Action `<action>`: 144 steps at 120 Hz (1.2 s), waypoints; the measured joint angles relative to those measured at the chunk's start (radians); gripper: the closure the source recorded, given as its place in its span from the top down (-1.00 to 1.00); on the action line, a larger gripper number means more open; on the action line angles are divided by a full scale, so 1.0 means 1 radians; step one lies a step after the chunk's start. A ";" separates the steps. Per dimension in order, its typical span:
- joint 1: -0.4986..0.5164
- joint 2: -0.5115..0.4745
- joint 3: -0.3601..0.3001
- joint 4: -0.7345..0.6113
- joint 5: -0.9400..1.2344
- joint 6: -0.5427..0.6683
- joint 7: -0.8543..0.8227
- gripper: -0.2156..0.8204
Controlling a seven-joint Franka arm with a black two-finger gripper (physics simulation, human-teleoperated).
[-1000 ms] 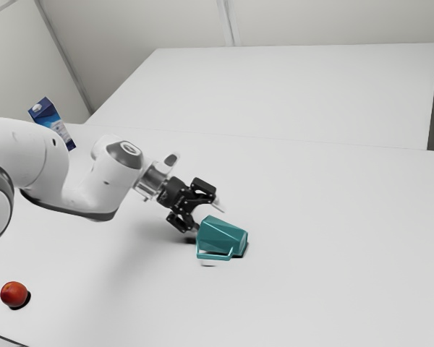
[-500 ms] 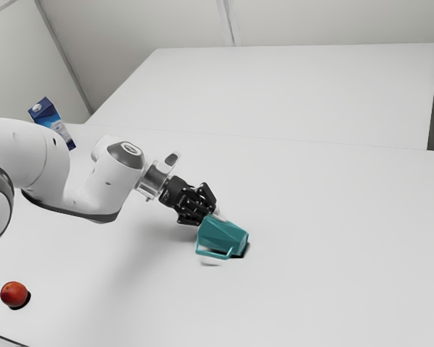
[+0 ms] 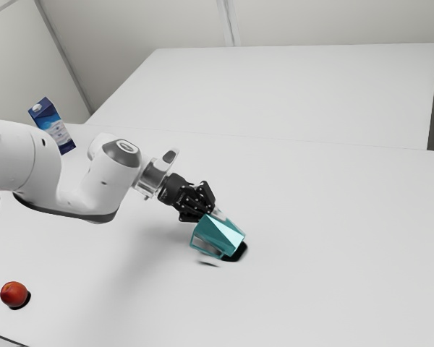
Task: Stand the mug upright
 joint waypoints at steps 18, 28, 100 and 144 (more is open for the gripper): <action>-0.004 -0.050 0.002 0.002 0.055 0.011 -0.008 -0.93; -0.005 -0.077 0.003 0.001 0.110 0.026 -0.017 -0.93; 0.106 -0.190 -0.069 -0.006 0.740 0.175 -0.162 -0.93; 0.090 -0.192 -0.101 -0.010 0.953 0.186 -0.293 -0.93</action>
